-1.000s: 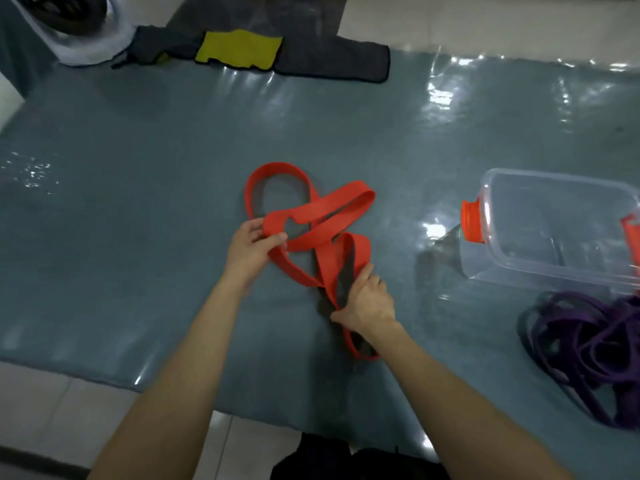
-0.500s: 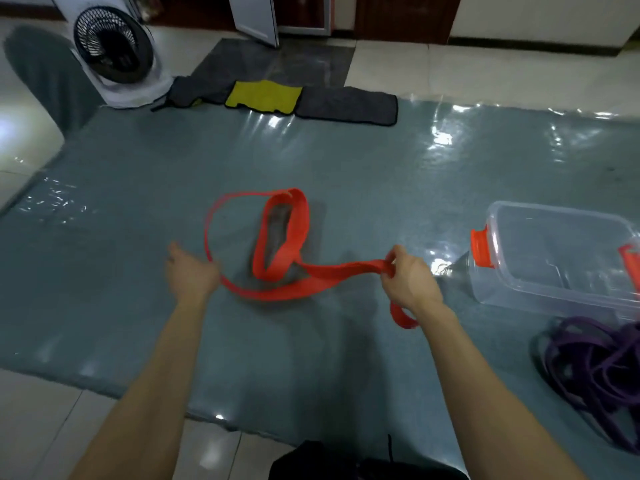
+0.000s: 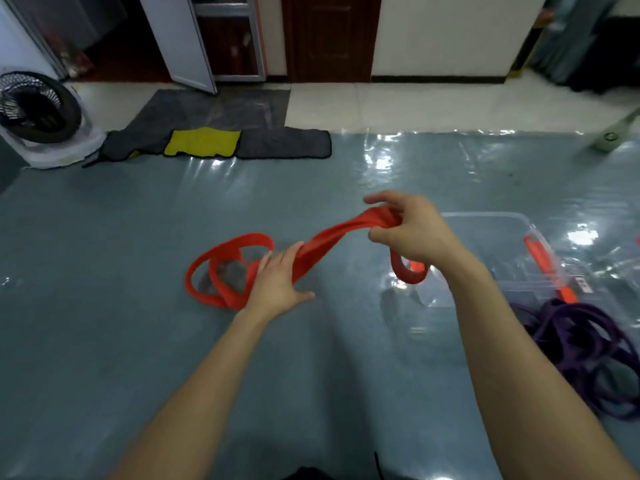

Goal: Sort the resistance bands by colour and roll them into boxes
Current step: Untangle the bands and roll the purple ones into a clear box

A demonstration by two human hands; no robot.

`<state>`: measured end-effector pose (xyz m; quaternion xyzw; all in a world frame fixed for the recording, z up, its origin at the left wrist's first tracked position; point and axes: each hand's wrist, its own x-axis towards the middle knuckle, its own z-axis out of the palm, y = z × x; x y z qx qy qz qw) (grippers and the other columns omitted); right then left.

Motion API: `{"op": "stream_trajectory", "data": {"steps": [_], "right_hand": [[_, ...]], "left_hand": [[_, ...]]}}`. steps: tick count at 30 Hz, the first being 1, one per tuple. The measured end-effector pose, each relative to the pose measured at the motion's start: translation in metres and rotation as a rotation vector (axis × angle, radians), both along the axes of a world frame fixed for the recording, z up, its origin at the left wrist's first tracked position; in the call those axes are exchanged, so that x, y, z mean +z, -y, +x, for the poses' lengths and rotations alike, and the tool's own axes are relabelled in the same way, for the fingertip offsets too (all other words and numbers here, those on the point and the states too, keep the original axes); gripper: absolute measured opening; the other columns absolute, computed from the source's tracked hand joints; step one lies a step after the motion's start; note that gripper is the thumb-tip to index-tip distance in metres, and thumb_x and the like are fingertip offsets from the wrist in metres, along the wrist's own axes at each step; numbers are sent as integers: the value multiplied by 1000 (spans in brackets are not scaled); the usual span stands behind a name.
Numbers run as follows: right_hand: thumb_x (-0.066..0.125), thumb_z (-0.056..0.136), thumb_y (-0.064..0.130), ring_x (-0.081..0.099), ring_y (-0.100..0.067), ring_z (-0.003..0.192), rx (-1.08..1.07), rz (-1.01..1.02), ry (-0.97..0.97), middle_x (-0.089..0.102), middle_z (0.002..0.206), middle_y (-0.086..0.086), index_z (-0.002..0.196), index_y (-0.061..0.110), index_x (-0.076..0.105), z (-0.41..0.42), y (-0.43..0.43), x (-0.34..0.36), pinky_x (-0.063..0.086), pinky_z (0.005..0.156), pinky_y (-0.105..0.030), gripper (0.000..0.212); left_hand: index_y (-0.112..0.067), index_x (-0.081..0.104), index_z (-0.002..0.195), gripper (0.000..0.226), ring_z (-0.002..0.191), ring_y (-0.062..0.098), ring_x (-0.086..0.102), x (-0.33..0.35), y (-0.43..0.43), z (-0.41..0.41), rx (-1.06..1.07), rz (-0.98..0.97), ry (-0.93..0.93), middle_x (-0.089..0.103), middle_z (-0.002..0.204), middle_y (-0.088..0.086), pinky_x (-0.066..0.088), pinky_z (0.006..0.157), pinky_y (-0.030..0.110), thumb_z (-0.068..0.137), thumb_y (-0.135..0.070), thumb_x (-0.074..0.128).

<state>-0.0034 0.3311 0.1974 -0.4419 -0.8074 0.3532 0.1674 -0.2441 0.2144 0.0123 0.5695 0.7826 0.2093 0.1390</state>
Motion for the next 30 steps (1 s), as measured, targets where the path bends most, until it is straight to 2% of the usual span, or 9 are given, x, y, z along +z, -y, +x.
{"op": "stream_trajectory", "data": {"steps": [3, 7, 12, 14, 16, 20, 23, 27, 30], "right_hand": [[84, 79, 3, 73, -1, 86, 27, 8, -53, 80, 109, 3, 132, 24, 75, 24, -7, 16, 55, 84, -16, 58], [80, 80, -7, 75, -1, 93, -13, -11, -362, 81, 108, 5, 125, 20, 79, 51, -11, 32, 54, 84, -11, 53], [75, 80, -11, 71, -4, 88, -79, 24, -459, 79, 109, -1, 125, 24, 76, 106, -36, 35, 55, 83, -15, 57], [75, 83, -7, 71, -8, 85, -107, 7, -378, 77, 110, -3, 129, 27, 72, 133, -47, 27, 56, 82, -21, 57], [82, 83, 1, 74, -16, 89, -27, -92, -185, 75, 114, -4, 137, 28, 65, 152, -52, 14, 60, 85, -34, 62], [94, 77, 26, 74, -10, 94, 226, -174, 261, 73, 110, 12, 148, 34, 56, 173, -51, -3, 58, 95, -34, 82], [97, 69, 50, 72, -9, 102, 274, -169, 371, 70, 118, 15, 155, 33, 47, 176, -49, -7, 52, 93, -27, 101], [100, 58, 63, 70, -11, 106, 243, -112, -30, 73, 113, 13, 128, 27, 63, 152, -40, -8, 59, 94, -32, 87], [104, 55, 55, 63, -1, 125, 191, -127, -360, 65, 135, 18, 146, 33, 49, 128, -29, -7, 52, 104, -27, 108]], "left_hand": [[-22, 57, 154, 98, 129, 31, 63, 3, -23, 14, -43, -78, 39, 72, 139, 5, 45, 113, 39, 69, -44, 100], [-22, 70, 138, 66, 122, 31, 61, 12, -42, 42, -62, -78, -65, 72, 125, 6, 46, 103, 39, 80, -47, 91], [-13, 64, 109, 26, 92, 26, 69, 62, -61, 44, -2, 136, 227, 72, 97, 7, 54, 84, 44, 92, -14, 84], [-30, 65, 106, 32, 87, 14, 70, 115, -73, 35, 121, 415, 223, 73, 93, -7, 59, 85, 42, 86, -12, 82], [-44, 63, 101, 30, 82, -1, 69, 170, -80, 34, 194, 656, 127, 73, 88, -19, 58, 80, 28, 82, -25, 76], [-31, 62, 96, 28, 75, 22, 67, 231, -85, 66, -36, 397, -231, 66, 76, -11, 47, 68, 34, 74, -45, 71], [-25, 64, 97, 26, 80, 29, 61, 255, -87, 104, -88, 369, -379, 67, 84, 0, 43, 71, 38, 80, -44, 69], [-18, 62, 101, 23, 80, 33, 58, 268, -80, 157, -145, 447, -527, 65, 85, 5, 34, 73, 36, 87, -31, 76], [-15, 58, 111, 44, 94, 33, 62, 272, -70, 180, -157, 291, -493, 66, 97, 7, 35, 76, 36, 77, -23, 85]]}}
